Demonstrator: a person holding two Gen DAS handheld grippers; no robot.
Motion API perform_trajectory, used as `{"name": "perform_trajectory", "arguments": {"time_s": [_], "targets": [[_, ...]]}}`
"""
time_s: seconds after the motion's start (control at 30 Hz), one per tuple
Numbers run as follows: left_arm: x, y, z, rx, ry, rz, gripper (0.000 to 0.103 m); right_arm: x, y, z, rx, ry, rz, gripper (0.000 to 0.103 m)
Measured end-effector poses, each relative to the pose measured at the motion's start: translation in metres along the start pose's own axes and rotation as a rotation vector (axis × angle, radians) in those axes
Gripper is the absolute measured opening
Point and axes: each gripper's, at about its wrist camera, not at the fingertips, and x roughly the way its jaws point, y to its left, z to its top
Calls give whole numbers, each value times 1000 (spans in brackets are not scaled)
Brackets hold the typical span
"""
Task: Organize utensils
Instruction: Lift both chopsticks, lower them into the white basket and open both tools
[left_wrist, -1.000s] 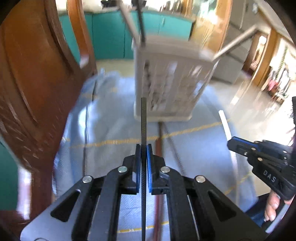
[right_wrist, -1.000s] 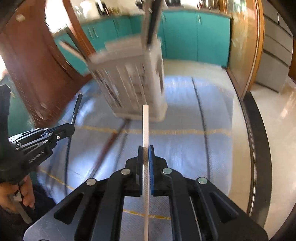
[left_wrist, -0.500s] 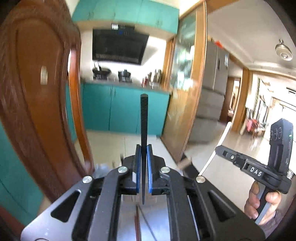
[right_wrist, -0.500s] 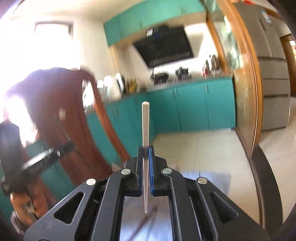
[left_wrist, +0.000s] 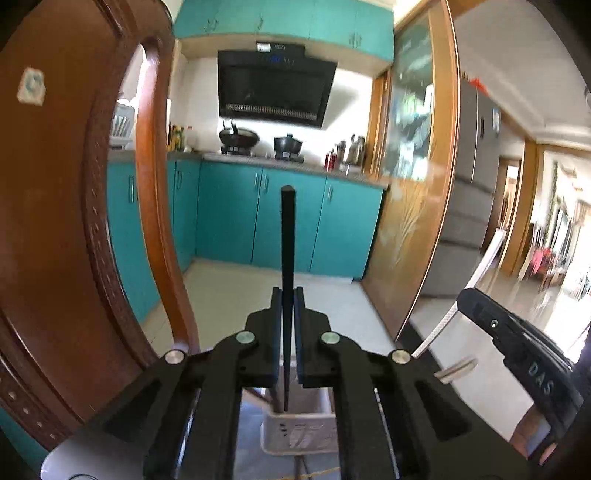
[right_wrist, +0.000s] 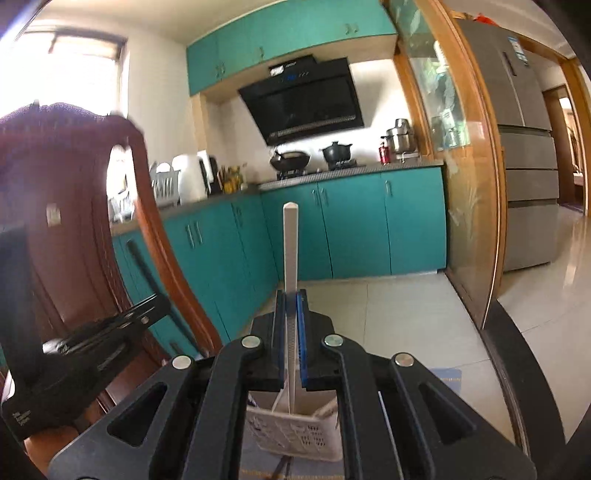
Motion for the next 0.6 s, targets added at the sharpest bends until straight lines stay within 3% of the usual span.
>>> {"name": "perform_trajectory", "arguments": {"time_s": [0.33, 0.4, 0.57, 0.6], "targets": [[9, 0, -24, 53, 53, 46, 8, -5, 27, -32, -120, 40, -19, 8], [4, 4, -26, 40, 47, 34, 9, -9, 28, -33, -131, 28, -22, 19], [-16, 8, -28, 36, -9, 9, 16, -31, 28, -28, -134, -53, -8, 32], [-20, 8, -29, 33, -23, 3, 22, -37, 27, -28, -134, -71, -4, 37]]}}
